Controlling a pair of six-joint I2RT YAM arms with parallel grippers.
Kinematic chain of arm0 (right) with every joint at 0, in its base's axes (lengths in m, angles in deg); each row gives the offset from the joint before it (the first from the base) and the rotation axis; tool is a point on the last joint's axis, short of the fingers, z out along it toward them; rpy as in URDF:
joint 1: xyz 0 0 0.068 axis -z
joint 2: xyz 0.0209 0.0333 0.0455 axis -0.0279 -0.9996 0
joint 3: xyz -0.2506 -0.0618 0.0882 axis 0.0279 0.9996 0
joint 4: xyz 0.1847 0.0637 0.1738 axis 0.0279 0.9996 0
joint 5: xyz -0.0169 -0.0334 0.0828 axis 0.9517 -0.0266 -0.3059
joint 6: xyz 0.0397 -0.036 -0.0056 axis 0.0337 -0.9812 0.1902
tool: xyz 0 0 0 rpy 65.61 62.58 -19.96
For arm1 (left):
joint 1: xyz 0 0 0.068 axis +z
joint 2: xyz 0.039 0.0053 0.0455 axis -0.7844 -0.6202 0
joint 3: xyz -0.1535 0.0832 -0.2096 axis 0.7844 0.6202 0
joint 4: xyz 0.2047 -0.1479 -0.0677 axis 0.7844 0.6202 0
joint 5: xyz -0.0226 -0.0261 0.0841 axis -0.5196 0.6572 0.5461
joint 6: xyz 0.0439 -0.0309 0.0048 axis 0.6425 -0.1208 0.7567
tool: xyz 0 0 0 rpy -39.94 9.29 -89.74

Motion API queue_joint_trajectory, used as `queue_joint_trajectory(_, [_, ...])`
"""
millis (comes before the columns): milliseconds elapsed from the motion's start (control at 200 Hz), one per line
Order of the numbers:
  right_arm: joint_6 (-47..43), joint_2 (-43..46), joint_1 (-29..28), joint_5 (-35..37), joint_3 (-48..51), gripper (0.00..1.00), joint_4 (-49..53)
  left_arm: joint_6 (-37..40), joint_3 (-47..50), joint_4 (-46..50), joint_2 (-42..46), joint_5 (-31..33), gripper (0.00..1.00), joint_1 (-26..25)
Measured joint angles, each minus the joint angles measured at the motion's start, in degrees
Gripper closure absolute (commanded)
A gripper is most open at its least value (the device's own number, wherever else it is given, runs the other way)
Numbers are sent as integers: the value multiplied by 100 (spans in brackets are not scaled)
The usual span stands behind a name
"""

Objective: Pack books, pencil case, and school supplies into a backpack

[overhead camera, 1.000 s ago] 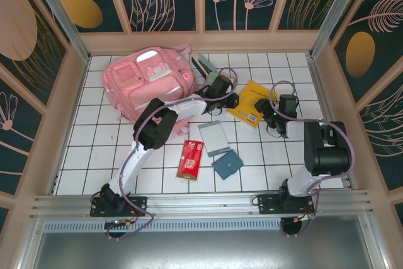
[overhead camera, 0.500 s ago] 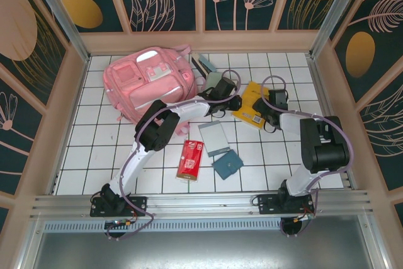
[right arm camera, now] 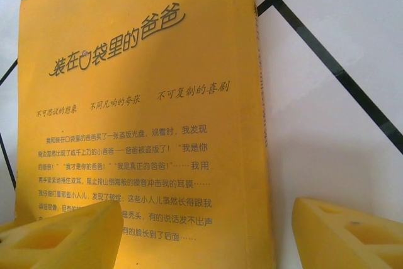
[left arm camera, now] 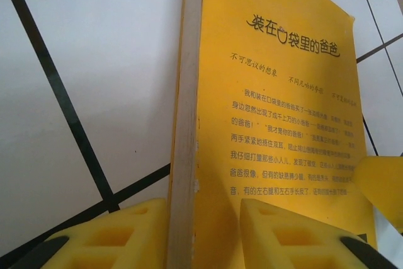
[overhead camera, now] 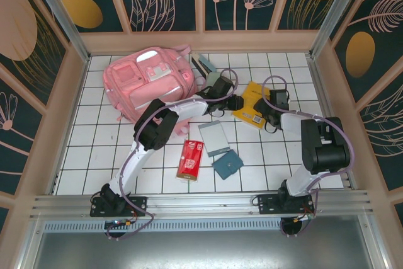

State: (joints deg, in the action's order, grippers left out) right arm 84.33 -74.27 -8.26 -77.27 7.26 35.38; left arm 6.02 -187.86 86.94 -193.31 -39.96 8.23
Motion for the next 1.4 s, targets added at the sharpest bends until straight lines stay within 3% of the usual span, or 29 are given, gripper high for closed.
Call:
queue_joint_trajectory(90, [0, 31, 15, -7, 7, 28, 0, -42, -103, 48, -2, -4, 65, 33])
queue_joint_trajectory(195, [0, 39, 39, -13, 9, 28, 2, -101, -348, 92, -59, 0, 73, 61])
queue_joint_trajectory(551, [0, -11, 68, -44, 7, 28, 0, -105, -621, 249, -391, -2, 75, 81])
queue_joint_trajectory(641, [0, -11, 74, -98, 7, 28, -4, -94, -621, 245, -393, -37, 87, 81])
queue_joint_trajectory(686, [-7, -13, 94, -151, 7, 28, -11, -101, -621, 227, -391, -52, 88, 81])
queue_joint_trajectory(886, [70, -107, 358, -1060, 140, 29, -560, -153, -544, 90, -387, -199, 90, 125])
queue_joint_trajectory(1051, [479, -76, 741, -1982, 682, 30, -1812, -205, -470, -63, -387, -240, 92, 170])
queue_joint_trajectory(1216, [852, -74, 769, -2743, 977, 30, -2533, -214, -470, -103, -387, -162, 92, 310])
queue_joint_trajectory(1401, [931, 107, 769, -3093, 986, 31, -2756, -214, -470, -120, -387, -85, 92, 356])
